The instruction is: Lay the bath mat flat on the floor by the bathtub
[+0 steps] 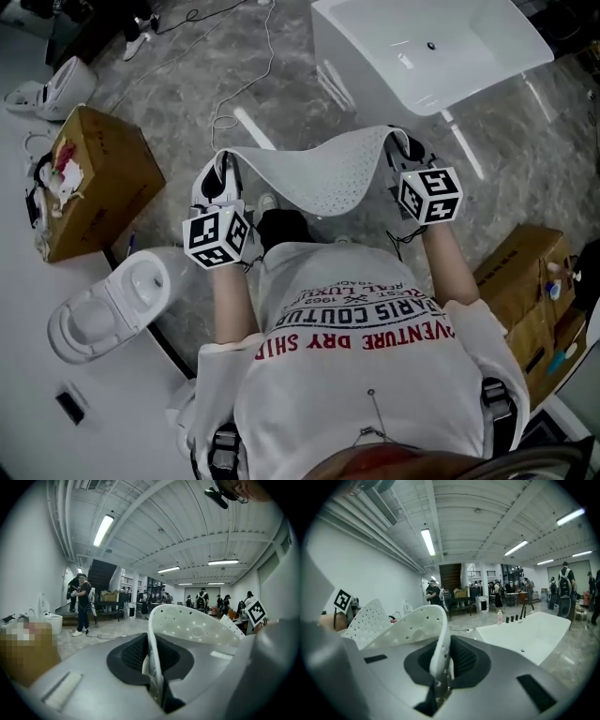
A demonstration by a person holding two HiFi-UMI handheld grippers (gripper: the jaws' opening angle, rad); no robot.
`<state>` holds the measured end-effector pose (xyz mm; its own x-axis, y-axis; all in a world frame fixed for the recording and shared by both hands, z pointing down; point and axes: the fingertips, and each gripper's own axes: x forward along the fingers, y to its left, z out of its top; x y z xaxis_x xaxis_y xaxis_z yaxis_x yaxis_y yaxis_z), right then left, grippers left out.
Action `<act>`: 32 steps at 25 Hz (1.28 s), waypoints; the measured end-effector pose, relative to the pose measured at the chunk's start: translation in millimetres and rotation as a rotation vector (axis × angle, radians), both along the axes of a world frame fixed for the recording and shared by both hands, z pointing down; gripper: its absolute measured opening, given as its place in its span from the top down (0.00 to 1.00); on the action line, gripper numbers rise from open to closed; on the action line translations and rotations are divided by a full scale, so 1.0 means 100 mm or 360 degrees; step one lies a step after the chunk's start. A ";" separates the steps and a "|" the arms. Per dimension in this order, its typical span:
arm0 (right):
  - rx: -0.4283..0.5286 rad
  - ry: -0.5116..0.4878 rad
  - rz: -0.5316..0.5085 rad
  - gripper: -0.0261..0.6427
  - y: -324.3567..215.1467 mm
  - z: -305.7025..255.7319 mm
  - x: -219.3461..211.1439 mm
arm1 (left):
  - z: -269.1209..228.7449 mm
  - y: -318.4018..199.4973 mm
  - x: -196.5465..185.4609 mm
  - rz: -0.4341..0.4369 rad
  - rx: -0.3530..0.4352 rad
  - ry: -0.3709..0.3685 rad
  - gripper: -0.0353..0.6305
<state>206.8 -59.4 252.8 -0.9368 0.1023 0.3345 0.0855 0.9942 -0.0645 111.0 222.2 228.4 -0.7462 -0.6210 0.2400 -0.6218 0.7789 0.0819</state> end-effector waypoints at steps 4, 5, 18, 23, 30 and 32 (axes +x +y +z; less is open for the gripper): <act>0.0039 0.0052 0.0168 0.94 -0.19 0.15 -0.28 | 0.21 -0.39 -0.72 0.0218 0.0015 0.0039 0.92; 0.0045 0.0064 0.0218 0.94 -0.24 0.19 -0.37 | 0.27 -0.49 -0.92 0.0271 0.0017 0.0054 0.92; -0.0085 0.0218 0.1008 0.94 -0.30 0.45 -1.23 | 0.47 -1.46 -2.80 0.1074 -0.0083 0.0184 0.92; -0.0152 0.0249 0.1212 0.94 -0.21 0.66 -1.42 | 0.67 -1.61 -3.23 0.1206 -0.0126 0.0220 0.92; -0.0232 0.0312 0.1213 0.94 -0.20 1.19 -1.63 | 1.21 -1.86 -3.50 0.1281 -0.0181 0.0303 0.92; -0.0268 0.0310 0.1208 0.94 -0.27 1.40 -1.63 | 1.40 -1.99 -3.51 0.1294 -0.0211 0.0287 0.92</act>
